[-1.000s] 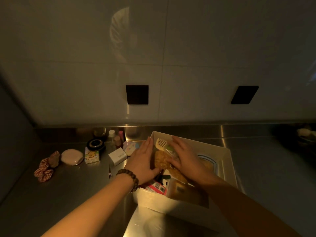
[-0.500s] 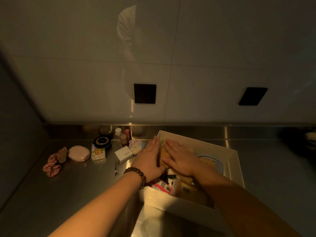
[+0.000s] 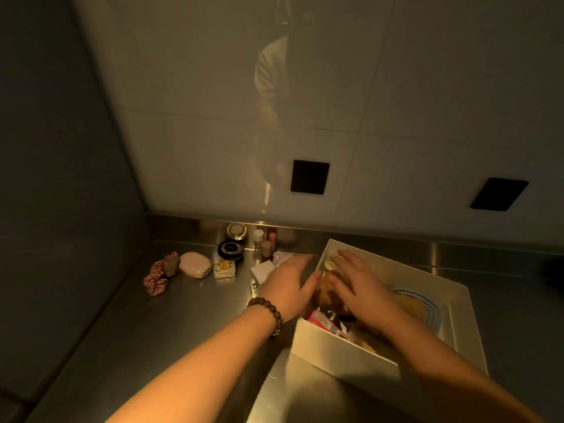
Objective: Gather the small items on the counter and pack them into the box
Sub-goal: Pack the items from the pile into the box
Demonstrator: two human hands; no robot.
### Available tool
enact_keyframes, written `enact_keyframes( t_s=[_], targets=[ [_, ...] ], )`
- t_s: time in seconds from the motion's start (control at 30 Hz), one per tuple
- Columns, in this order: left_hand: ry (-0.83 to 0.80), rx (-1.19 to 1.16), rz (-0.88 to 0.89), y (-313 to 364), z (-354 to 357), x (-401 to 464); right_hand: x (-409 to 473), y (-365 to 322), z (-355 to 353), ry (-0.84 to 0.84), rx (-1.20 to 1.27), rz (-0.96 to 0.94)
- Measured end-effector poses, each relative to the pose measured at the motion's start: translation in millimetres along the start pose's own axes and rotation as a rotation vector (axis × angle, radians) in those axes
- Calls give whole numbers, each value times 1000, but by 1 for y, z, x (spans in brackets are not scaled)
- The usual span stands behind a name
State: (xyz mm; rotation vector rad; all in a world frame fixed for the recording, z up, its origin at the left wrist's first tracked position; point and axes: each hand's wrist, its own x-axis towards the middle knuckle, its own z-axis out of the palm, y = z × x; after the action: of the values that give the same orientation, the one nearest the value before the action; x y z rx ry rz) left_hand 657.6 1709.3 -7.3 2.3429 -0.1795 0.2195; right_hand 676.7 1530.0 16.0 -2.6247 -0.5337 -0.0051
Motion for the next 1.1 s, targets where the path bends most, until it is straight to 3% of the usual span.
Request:
enact_keyframes(
  t_s=[0.1,0.27,0.53,0.67,0.83,1.1],
  targets=[
    [80,77,-12,-38,-32,-22,13,-42,13,-10,21,-94],
    [123,197,-200,-120,-82,-58,40,-116,69,-176,112,-219],
    [279,405,-373,-228,-147,-72,100,-177,172,-304,76,-179],
    [227,388,-452,-261,-157,-55,138,-192,206,-253,-53,-183],
    [110,327,-458,-288,-149,-41,166,-196,237,-308,-204,-242],
    [192,261,-431,-289,-134,-42,176,-194,257,-247,-182,-206]
  ],
)
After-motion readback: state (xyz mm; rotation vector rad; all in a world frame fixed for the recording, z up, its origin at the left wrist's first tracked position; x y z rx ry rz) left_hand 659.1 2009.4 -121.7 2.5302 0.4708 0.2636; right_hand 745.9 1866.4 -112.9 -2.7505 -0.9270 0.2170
